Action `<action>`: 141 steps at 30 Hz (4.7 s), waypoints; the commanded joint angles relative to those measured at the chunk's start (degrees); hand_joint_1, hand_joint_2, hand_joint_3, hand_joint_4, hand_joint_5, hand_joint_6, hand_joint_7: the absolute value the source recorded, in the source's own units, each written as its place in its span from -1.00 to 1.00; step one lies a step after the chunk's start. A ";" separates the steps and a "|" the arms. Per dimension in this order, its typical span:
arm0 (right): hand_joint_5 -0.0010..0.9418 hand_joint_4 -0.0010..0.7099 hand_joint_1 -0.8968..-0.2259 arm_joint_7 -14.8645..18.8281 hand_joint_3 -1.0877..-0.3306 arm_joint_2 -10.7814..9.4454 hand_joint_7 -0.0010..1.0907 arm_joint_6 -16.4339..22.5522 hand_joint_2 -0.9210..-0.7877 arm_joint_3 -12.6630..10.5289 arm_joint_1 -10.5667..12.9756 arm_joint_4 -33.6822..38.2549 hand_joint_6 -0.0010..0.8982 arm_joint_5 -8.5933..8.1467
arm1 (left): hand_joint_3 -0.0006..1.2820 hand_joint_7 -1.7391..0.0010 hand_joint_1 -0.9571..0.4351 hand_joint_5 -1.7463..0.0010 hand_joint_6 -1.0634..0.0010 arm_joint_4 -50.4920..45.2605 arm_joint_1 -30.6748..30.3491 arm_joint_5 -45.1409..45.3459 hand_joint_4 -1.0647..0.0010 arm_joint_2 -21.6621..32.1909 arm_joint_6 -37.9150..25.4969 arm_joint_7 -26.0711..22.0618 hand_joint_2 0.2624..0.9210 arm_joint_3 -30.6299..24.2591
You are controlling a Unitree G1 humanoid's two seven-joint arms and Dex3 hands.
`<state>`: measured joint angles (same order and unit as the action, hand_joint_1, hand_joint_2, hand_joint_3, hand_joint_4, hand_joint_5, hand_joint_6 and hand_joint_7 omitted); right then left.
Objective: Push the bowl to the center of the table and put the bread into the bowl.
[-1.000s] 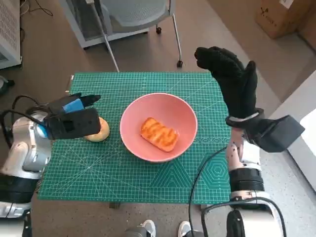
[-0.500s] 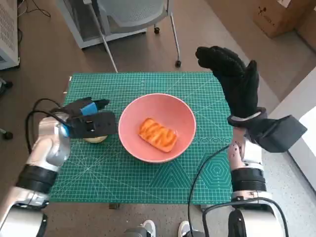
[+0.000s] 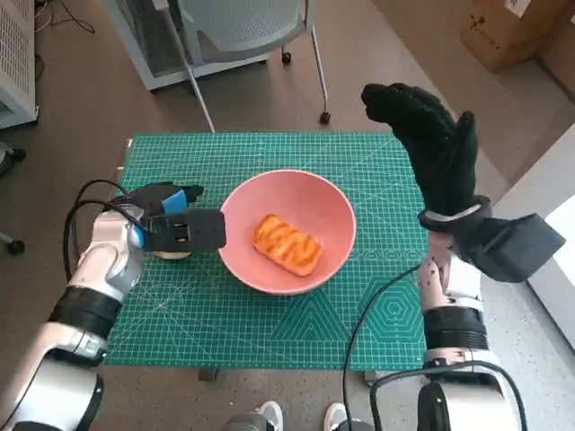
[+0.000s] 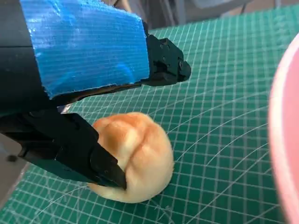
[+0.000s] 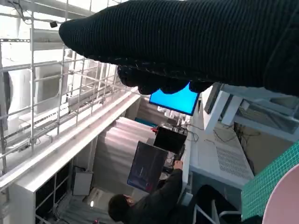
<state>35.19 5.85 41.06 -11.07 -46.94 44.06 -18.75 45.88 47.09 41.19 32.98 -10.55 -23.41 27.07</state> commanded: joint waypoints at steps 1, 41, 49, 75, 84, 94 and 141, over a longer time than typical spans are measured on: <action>-0.99 -0.24 0.05 -0.66 0.78 -0.02 -0.99 0.23 -1.00 -0.11 1.57 0.22 0.03 0.37 | -0.96 0.96 0.45 0.60 0.18 4.30 0.19 1.58 0.16 -1.30 -3.11 -2.03 0.79 2.05; -1.00 -0.26 0.08 -1.79 0.79 -1.97 -1.00 0.37 -1.00 0.47 2.71 -0.69 0.03 0.03 | -0.84 -0.21 0.38 -0.55 -0.22 -5.06 -2.85 0.44 -0.14 5.40 -0.12 -4.03 1.00 -0.47; -1.00 -0.26 0.11 -1.18 0.79 -1.73 -1.00 -0.06 -1.00 0.22 2.66 -0.49 0.03 -0.58 | -0.83 -0.22 0.38 -0.55 -0.20 -19.56 -3.59 0.11 -0.13 8.22 -5.31 -9.73 1.00 -4.60; -1.00 -0.26 0.08 -0.99 0.79 -1.29 -1.00 -0.84 -1.00 0.82 4.10 -2.44 0.03 -0.25 | -0.94 -0.39 0.38 -0.20 -0.27 -65.22 -8.59 -3.69 -0.34 3.96 -12.27 -11.04 0.99 -16.32; -0.99 -0.24 0.11 -1.11 0.79 -1.01 -1.00 -0.76 -1.00 1.01 4.82 -2.93 0.03 0.00 | -0.95 -0.32 0.38 -0.25 -0.26 -65.20 -7.78 -2.38 -0.39 -0.38 -10.76 -11.72 0.99 -11.04; -0.99 -0.22 0.12 -1.73 0.77 -0.44 -1.00 -1.35 -1.00 1.02 5.78 -4.38 0.03 0.40 | -0.79 -0.25 0.48 -0.46 0.04 -59.16 -8.49 -6.19 -0.21 -4.55 -5.23 -10.45 1.00 -8.71; -1.00 -0.26 0.07 -5.92 0.74 1.60 -0.99 -5.33 -1.00 1.79 3.65 -7.99 0.06 2.38 | -0.84 0.95 -0.27 0.99 0.59 -51.18 -13.14 -61.55 0.77 -20.63 1.56 3.31 0.97 -42.58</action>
<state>30.08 6.73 36.69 -9.43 -42.71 35.60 -17.50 -5.20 34.81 -15.87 13.98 -8.18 -21.20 -12.77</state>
